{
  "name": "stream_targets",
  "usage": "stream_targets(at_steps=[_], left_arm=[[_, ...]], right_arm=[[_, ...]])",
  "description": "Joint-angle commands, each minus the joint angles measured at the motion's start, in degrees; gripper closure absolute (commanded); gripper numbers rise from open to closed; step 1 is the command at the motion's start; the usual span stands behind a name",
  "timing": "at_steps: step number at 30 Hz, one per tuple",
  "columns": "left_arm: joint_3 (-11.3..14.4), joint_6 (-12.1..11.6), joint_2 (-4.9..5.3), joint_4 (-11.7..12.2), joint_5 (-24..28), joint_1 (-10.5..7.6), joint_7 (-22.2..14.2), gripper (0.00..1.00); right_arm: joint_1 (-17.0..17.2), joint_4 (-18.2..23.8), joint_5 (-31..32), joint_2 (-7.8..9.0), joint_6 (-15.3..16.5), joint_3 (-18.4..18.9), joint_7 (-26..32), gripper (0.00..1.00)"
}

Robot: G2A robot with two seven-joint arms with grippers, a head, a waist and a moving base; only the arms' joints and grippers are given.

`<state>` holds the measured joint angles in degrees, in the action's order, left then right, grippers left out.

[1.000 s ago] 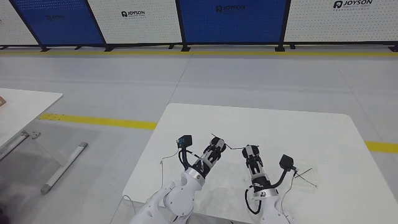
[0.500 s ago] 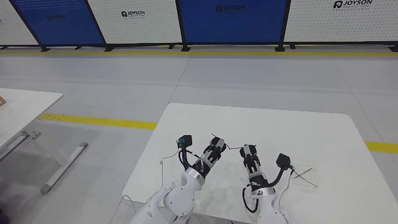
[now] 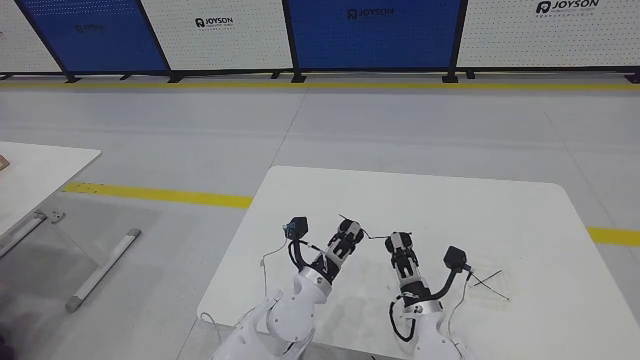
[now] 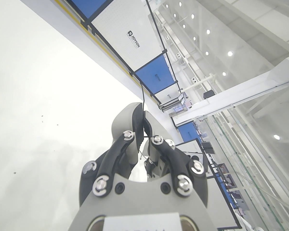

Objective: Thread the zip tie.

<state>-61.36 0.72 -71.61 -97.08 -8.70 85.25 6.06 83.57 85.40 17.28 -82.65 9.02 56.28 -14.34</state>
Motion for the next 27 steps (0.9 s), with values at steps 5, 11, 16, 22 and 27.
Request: stream_targets(at_steps=[5, 11, 16, 22, 27], left_arm=[[0.3, 0.3, -0.21, -0.1, -0.6, -0.26, 0.2, 1.0], [-0.2, 0.4, -0.22, -1.0, -0.9, 0.21, 0.4, 1.0], [-0.7, 0.4, -0.23, -1.5, -1.2, 0.61, 0.3, 1.0], [-0.9, 1.4, -0.28, -1.3, -2.8, 0.48, 0.4, 1.0], [-0.9, 1.4, -0.28, -1.3, -2.8, 0.48, 0.4, 1.0]], right_arm=[[-1.1, -1.2, -0.6, -0.35, 0.2, -0.2, 1.4, 1.0], [-2.6, -3.1, -1.4, -0.89, 0.3, -0.8, 1.9, 1.0], [-2.8, -3.4, -1.4, -1.05, 0.1, -0.9, 1.8, 1.0], [-2.8, -3.4, -1.4, -1.05, 0.1, -0.9, 1.8, 1.0], [-2.2, -2.6, -1.2, -0.99, 0.4, -0.2, 1.8, 1.0]])
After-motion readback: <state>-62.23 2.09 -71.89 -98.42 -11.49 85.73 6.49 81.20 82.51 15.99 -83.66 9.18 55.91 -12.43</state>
